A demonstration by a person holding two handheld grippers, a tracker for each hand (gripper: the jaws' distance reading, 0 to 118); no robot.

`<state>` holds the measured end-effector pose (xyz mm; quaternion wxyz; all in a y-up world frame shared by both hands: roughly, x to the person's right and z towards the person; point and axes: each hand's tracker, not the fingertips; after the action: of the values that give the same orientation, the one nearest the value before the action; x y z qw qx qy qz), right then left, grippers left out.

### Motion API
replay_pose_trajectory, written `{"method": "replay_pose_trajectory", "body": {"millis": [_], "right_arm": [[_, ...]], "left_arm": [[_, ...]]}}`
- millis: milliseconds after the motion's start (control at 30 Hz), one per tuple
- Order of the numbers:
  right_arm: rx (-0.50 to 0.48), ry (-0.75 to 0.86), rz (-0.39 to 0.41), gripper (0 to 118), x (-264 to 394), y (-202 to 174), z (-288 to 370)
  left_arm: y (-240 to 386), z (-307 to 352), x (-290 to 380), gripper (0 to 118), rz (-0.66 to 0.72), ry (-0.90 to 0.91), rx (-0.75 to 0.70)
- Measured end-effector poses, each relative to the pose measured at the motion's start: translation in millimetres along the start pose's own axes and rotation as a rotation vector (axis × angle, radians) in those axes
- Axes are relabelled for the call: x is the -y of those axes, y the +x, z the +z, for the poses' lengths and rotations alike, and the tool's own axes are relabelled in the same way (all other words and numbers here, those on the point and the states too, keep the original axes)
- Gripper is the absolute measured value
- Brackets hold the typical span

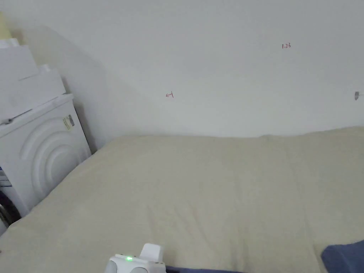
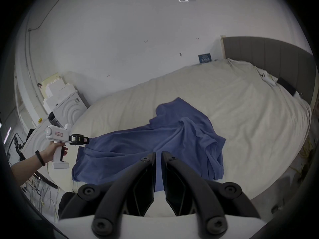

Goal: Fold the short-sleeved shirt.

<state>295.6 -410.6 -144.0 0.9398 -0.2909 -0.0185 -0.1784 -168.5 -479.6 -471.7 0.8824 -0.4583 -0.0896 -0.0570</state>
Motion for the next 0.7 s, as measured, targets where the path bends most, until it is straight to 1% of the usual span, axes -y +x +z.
{"method": "replay_pose_trajectory", "body": {"millis": [33,133,200,233,300,333,367,400,433,467,500,567,600,633,667,700], "right_arm": [[0.006,-0.006,0.001,7,0,2,-2],[0.038,-0.032,0.021,7,2,8,-5],[0.051,-0.042,0.031,7,2,12,-7],[0.055,-0.048,0.026,7,3,13,-9],[0.059,-0.060,0.012,7,3,17,-12],[0.061,-0.060,0.008,7,4,17,-13],[0.061,-0.063,0.001,7,5,19,-15],[0.060,-0.068,-0.006,8,5,20,-18],[0.057,-0.074,-0.009,9,5,21,-20],[0.053,-0.078,-0.006,9,4,20,-21],[0.052,-0.077,-0.001,12,3,19,-22],[0.038,-0.070,0.016,15,-6,20,-28],[0.041,-0.064,0.021,27,-14,22,-34],[0.044,-0.052,0.044,40,-25,25,-42],[0.050,-0.045,0.073,56,-40,29,-53],[0.056,-0.064,0.089,72,-56,34,-66]], "left_arm": [[-1,-9,-4,83,-0.002,-0.030,-0.034],[-6,-28,-11,83,0.014,-0.037,-0.055],[-7,-40,-10,83,0.026,-0.069,-0.015],[-7,-45,-7,83,0.031,-0.078,-0.005],[0,-38,-4,82,0.038,-0.051,-0.038],[2,-37,-2,78,0.023,-0.041,-0.044],[6,-34,0,70,-0.034,-0.012,-0.062],[10,-32,2,52,-0.058,0.001,-0.032],[13,-31,2,38,-0.047,-0.011,-0.042],[18,-30,1,31,-0.047,-0.015,-0.052],[21,-30,0,27,-0.041,-0.020,-0.056],[22,-37,-2,27,-0.032,-0.042,-0.067],[21,-40,-2,26,-0.038,-0.046,-0.071],[23,-42,-2,26,-0.054,-0.055,-0.077],[25,-41,-3,26,-0.079,-0.058,-0.085],[26,-41,-4,26,-0.075,-0.060,-0.089]]}}
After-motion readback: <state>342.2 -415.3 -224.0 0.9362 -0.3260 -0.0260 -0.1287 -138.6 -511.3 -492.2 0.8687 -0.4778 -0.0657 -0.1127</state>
